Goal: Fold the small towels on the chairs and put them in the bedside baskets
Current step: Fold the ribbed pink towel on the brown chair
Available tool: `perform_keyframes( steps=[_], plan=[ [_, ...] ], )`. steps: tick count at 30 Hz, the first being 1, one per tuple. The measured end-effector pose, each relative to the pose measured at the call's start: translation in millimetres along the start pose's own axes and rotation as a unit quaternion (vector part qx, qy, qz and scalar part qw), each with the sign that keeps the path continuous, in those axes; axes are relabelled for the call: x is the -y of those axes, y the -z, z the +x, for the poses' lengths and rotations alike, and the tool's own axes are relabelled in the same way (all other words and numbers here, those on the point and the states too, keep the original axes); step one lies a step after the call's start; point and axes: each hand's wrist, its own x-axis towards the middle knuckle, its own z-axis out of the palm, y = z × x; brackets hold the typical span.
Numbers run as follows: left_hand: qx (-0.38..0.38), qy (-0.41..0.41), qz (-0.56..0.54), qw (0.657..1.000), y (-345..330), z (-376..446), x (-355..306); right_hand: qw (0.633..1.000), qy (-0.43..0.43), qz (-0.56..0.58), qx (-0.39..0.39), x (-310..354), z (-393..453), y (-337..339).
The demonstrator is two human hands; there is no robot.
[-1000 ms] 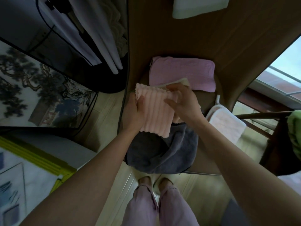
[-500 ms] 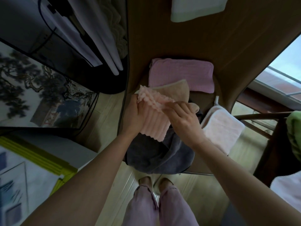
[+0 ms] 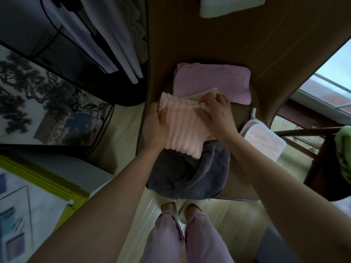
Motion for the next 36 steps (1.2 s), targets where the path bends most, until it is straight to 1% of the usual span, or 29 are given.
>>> perform_keyframes(
  steps=[2,4,6,8,10,12,13,15,17,18,20,22,23,25,27,30,32,34,36],
  plan=[
    [0.003,0.004,-0.002,1.0,-6,-1,-9,0.999,-0.026,-0.009,-0.016,-1,1,0],
    [0.007,-0.001,0.003,1.0,-8,0,-12,0.999,-0.027,-0.015,-0.027,5,0,-2],
    [0.015,-0.016,0.015,1.0,-5,2,-7,1.0,-0.017,0.011,-0.014,9,0,-4],
    [0.022,-0.022,0.027,0.999,0,5,1,0.999,-0.026,0.043,0.009,3,3,-3],
    [0.037,-0.025,0.032,0.998,4,5,3,0.999,-0.045,0.026,0.013,-9,5,-2],
    [0.055,-0.013,0.019,0.998,3,3,-3,0.998,-0.065,0.003,0.005,-13,1,0],
    [0.06,0.009,0.011,0.998,2,3,-6,0.998,-0.062,0.002,-0.005,-9,-5,1],
    [0.078,0.071,0.01,0.994,1,0,-8,0.998,-0.052,0.029,-0.02,7,-22,7],
    [0.107,0.106,0.038,0.988,5,-7,-4,0.999,-0.025,0.045,-0.007,21,-49,11],
    [0.119,0.11,0.053,0.985,8,-12,-1,1.0,-0.002,0.027,0.011,26,-64,12],
    [0.128,0.106,0.065,0.984,14,-23,3,0.996,0.05,-0.047,0.058,26,-91,6],
    [0.111,0.094,0.065,0.987,16,-28,3,0.986,0.08,-0.107,0.098,21,-109,-6],
    [0.096,0.085,0.068,0.989,15,-28,1,0.984,0.086,-0.118,0.104,17,-113,-11],
    [0.069,0.072,0.063,0.993,12,-28,-8,0.989,0.073,-0.094,0.087,13,-113,-17],
    [0.056,0.076,0.033,0.995,8,-26,-18,0.997,0.048,-0.034,0.049,15,-104,-15],
    [0.054,0.092,-0.026,0.994,2,-22,-24,0.998,0.016,0.056,-0.002,21,-87,-9],
    [0.067,0.111,-0.051,0.99,-1,-19,-19,0.994,0.002,0.108,-0.036,24,-80,-6],
    [0.081,0.115,-0.026,0.99,-4,-20,-12,0.99,-0.006,0.131,-0.056,26,-78,-6],
    [0.078,0.116,-0.008,0.99,-4,-22,-10,0.99,-0.006,0.133,-0.052,26,-78,-7]
  ],
)
